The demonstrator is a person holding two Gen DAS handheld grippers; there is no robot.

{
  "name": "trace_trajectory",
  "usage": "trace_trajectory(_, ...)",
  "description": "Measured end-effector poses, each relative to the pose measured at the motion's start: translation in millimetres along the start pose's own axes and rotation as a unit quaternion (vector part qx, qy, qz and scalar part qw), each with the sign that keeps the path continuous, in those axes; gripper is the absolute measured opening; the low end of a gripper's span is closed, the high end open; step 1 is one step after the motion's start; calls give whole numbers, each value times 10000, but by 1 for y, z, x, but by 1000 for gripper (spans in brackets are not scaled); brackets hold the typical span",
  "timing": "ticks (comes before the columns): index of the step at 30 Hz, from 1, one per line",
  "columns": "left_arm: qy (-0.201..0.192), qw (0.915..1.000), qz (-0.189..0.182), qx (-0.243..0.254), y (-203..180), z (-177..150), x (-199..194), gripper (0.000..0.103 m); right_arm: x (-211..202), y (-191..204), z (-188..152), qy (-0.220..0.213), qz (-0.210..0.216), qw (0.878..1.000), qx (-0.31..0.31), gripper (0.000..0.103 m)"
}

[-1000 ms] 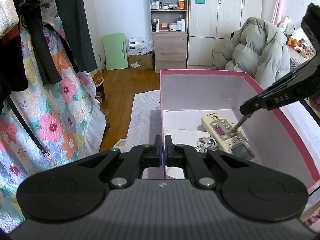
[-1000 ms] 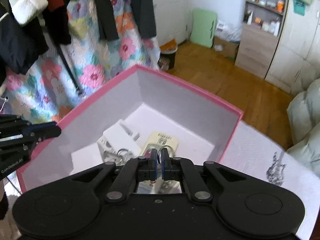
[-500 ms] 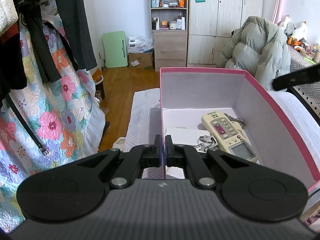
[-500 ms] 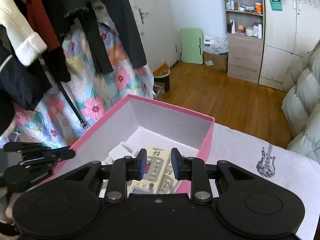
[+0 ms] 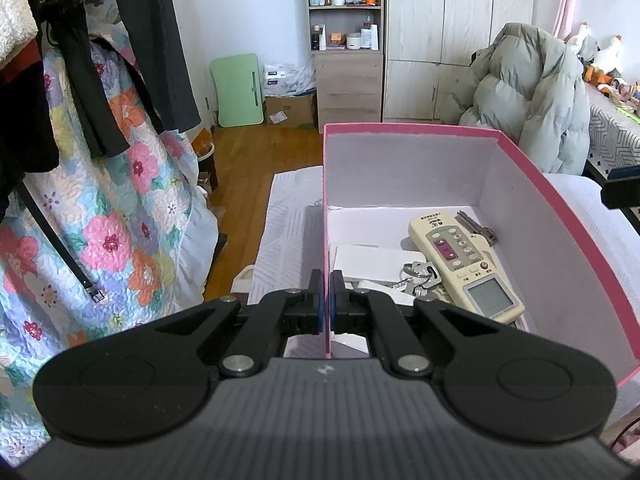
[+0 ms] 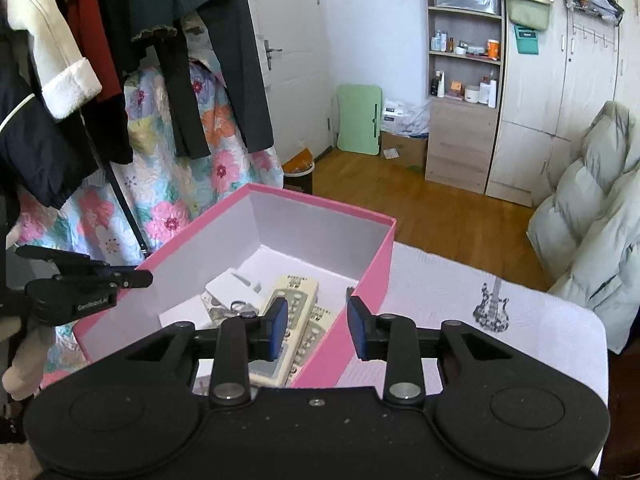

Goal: Organize rigid objects
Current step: 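Open the left gripper to release the box wall and withdraw both tools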

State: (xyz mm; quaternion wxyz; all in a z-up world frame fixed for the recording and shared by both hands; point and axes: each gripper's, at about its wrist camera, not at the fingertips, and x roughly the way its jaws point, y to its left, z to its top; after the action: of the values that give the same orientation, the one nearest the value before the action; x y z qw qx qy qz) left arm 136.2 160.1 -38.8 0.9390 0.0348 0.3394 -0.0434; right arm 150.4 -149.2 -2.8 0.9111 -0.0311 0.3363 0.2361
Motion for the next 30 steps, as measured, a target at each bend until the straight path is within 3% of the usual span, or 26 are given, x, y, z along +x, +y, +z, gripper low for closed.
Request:
trace_trajectory(9, 34, 9998, 189, -45, -7, 2, -8, 5, -4, 8, -14, -105, -49, 9997, -199, 44)
trace_trajectory(18, -118, 9983, 490, -298, -11, 15, -45, 5, -31, 10, -22, -400, 38, 9990, -174, 49)
trace_trajectory(26, -251, 9974, 504, -445, -31, 14, -88, 24, -61, 5, -34, -619, 56, 9981, 30, 50)
trace_trajectory(30, -208, 9978, 416, -464, -45, 11, -100, 28, -77, 5, -38, -767, 43, 9970, 66, 50)
